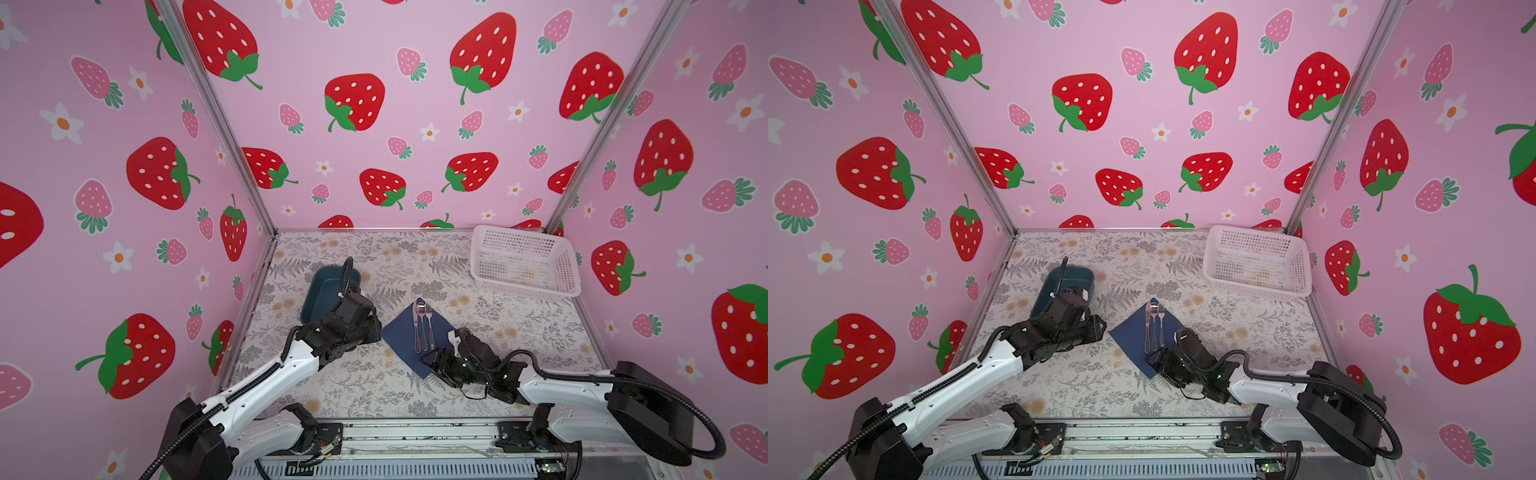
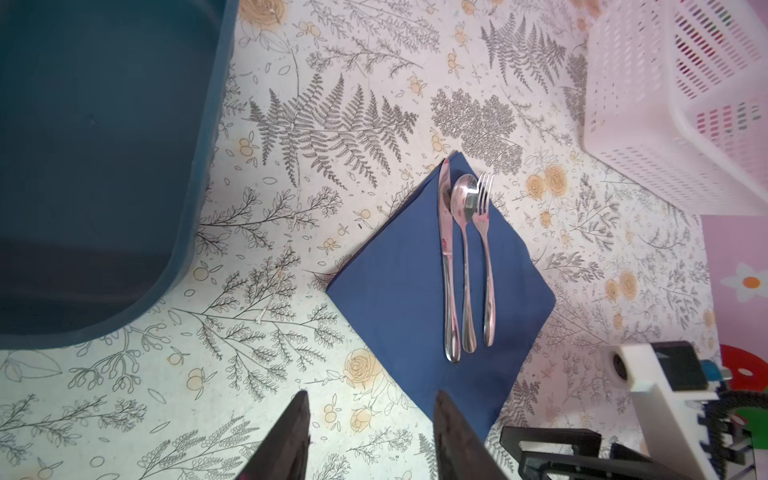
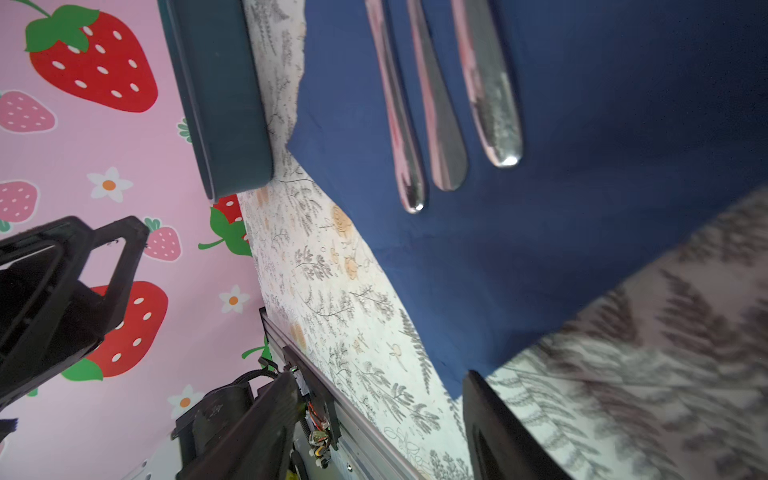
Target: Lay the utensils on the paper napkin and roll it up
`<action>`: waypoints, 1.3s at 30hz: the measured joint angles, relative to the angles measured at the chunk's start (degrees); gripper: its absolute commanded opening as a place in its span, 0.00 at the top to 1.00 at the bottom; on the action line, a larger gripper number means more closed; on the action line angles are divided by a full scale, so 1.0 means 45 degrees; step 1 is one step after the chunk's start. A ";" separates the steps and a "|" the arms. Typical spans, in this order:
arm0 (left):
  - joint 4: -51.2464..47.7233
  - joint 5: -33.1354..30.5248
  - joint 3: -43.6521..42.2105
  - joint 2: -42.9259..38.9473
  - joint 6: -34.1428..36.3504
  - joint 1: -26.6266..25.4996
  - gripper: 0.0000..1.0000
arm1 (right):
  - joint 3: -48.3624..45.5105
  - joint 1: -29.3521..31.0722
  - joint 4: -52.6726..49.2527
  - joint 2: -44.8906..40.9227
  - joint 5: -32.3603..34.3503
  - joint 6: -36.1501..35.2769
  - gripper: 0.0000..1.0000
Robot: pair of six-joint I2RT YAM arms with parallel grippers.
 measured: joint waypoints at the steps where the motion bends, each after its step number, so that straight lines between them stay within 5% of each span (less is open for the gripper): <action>1: -0.0010 0.0005 -0.0087 -0.0029 -0.0019 0.0034 0.50 | -0.0165 0.0126 0.0185 0.0112 0.0083 0.0194 0.36; 19: 0.0015 0.1540 -0.0418 -0.0024 0.0306 0.0248 0.47 | -0.0180 0.0787 0.2739 0.2035 0.1146 0.1171 0.40; 39: 0.1719 0.5663 -0.0019 0.3332 0.1647 0.0243 0.46 | 0.1039 -0.1773 0.3075 0.2225 0.0005 -0.0466 0.35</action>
